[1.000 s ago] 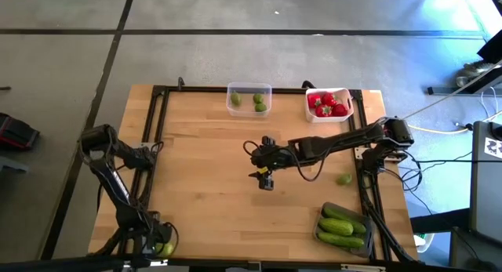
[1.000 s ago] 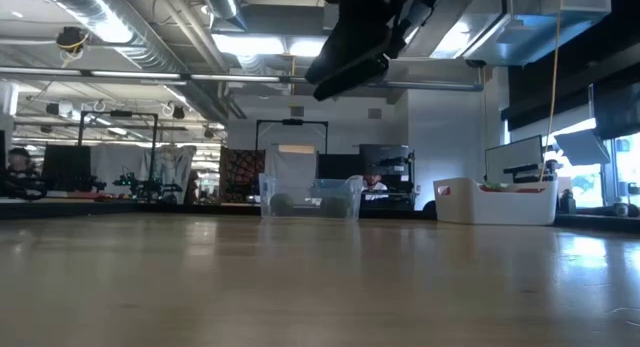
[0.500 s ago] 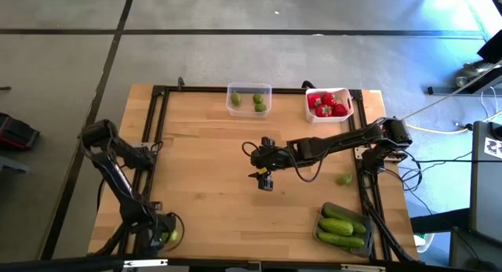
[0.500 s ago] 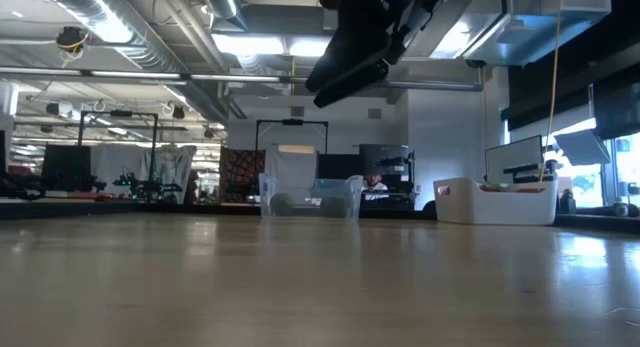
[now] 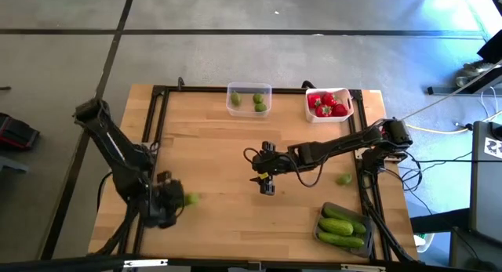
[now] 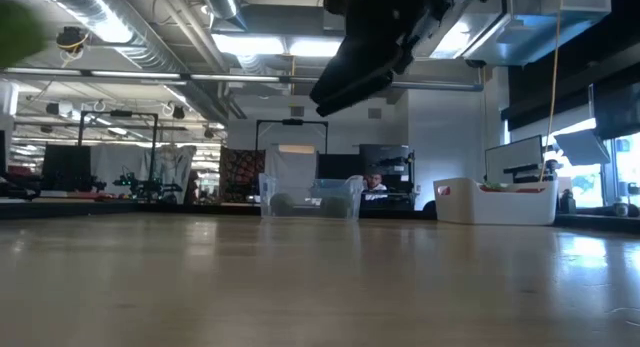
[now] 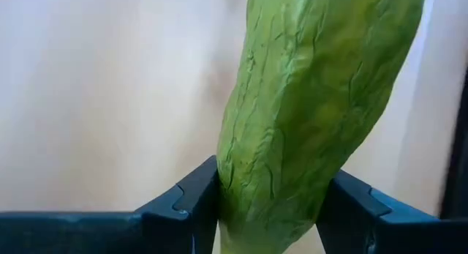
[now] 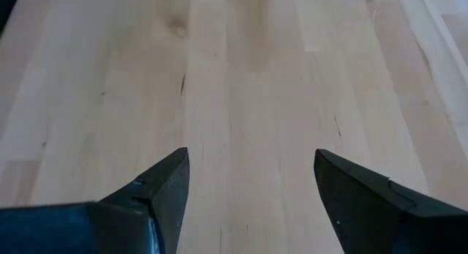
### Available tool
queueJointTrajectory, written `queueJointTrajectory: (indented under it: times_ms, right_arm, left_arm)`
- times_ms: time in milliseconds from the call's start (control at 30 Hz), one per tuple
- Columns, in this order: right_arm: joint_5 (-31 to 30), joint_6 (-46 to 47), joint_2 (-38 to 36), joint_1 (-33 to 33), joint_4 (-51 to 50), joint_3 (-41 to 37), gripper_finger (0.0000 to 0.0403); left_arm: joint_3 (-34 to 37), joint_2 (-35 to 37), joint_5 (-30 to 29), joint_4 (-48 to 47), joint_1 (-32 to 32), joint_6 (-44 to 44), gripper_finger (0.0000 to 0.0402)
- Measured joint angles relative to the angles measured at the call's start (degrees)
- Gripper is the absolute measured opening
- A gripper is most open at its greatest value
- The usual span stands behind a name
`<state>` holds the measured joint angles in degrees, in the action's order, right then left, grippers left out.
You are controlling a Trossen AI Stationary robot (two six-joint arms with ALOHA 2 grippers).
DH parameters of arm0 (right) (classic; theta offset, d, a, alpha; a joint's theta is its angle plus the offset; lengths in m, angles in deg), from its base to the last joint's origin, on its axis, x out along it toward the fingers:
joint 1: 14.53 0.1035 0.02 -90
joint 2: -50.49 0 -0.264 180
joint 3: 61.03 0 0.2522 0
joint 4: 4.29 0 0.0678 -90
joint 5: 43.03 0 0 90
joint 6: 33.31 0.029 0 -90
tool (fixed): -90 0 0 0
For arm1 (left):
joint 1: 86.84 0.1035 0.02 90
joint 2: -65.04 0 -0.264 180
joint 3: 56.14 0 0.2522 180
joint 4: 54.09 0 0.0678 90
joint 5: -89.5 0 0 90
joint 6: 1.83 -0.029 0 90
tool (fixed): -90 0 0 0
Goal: Sort produce into baskets
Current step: Put the green cucumber into the black bin
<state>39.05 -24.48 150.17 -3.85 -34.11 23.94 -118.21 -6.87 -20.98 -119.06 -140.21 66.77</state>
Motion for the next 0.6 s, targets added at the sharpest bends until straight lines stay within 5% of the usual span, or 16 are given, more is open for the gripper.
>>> queueJointTrajectory:
  times_ms: [300,600]
  right_arm:
    - [-0.5,1.4,0.0,3.0,21.1,-9.9,0.0264]
    - [1.0,-5.2,0.0,3.2,39.3,-11.0,0.0264]
  left_arm:
    - [0.1,5.2,-21.7,4.7,10.5,-20.0,0.0176]
    - [0.1,3.5,-22.9,21.9,17.6,-35.5,0.0177]
